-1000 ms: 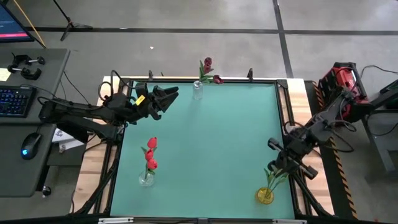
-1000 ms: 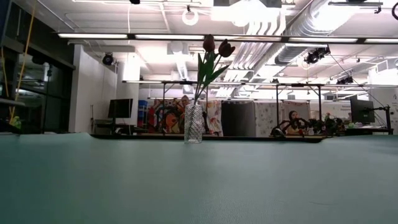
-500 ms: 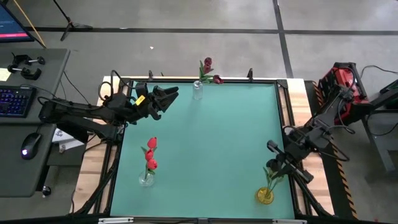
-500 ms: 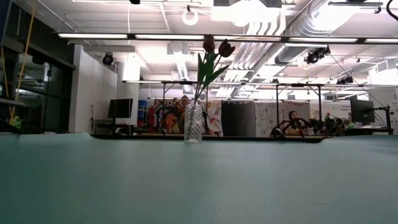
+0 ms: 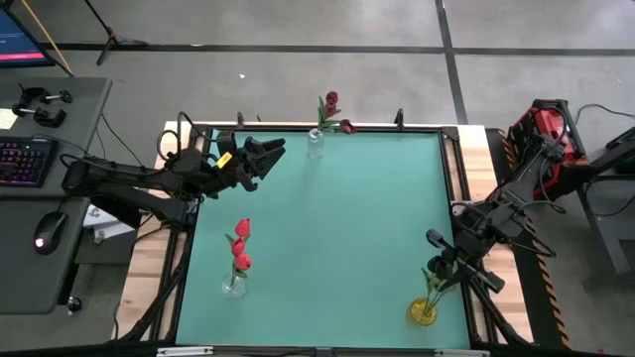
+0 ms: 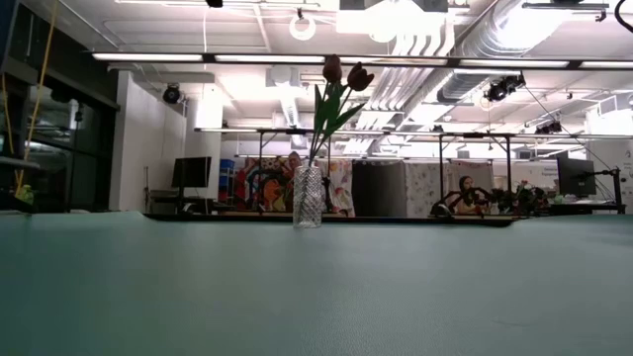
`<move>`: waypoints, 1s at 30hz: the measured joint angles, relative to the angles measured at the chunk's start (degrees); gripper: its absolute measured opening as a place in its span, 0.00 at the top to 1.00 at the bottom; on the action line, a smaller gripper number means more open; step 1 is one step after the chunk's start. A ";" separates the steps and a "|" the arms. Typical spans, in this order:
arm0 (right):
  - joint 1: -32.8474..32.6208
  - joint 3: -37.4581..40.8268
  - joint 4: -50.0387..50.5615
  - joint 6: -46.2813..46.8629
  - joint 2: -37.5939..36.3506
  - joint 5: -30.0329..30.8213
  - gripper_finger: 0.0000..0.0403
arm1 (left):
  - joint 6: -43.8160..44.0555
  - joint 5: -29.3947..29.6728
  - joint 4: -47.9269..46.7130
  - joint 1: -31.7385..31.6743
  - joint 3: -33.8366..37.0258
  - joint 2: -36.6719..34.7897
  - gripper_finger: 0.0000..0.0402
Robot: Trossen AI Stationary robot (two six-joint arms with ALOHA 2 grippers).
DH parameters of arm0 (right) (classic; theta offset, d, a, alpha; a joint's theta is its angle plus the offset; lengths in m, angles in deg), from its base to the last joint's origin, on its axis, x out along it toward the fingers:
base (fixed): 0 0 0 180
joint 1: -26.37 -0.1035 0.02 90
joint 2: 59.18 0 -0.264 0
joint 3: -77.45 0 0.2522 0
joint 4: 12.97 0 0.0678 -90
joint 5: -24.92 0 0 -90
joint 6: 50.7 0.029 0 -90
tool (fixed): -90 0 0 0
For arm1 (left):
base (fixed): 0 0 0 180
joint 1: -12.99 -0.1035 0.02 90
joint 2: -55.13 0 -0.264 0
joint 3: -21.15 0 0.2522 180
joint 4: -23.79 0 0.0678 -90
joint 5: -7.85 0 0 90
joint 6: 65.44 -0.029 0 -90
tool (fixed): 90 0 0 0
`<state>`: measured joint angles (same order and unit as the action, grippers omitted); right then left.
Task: Sort flowers into vase by color
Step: Put the black flower into the yellow vase
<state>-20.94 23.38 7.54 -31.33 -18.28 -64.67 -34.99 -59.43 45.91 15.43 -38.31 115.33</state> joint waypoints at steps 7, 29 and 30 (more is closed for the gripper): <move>0.00 -0.02 1.57 2.69 0.26 -1.06 0.94 | 0.00 -0.02 -0.02 0.00 0.00 0.00 0.46; 0.01 -0.11 1.24 13.59 1.35 -3.33 0.43 | -0.11 -0.04 -0.04 0.00 -0.02 0.00 0.46; 0.00 -0.11 1.24 14.28 1.20 -4.22 0.39 | -0.13 -0.04 -0.04 0.00 -0.02 0.00 0.46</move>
<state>-20.94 23.27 8.78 -17.05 -17.07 -68.89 -35.12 -59.47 45.86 15.43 -38.33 115.33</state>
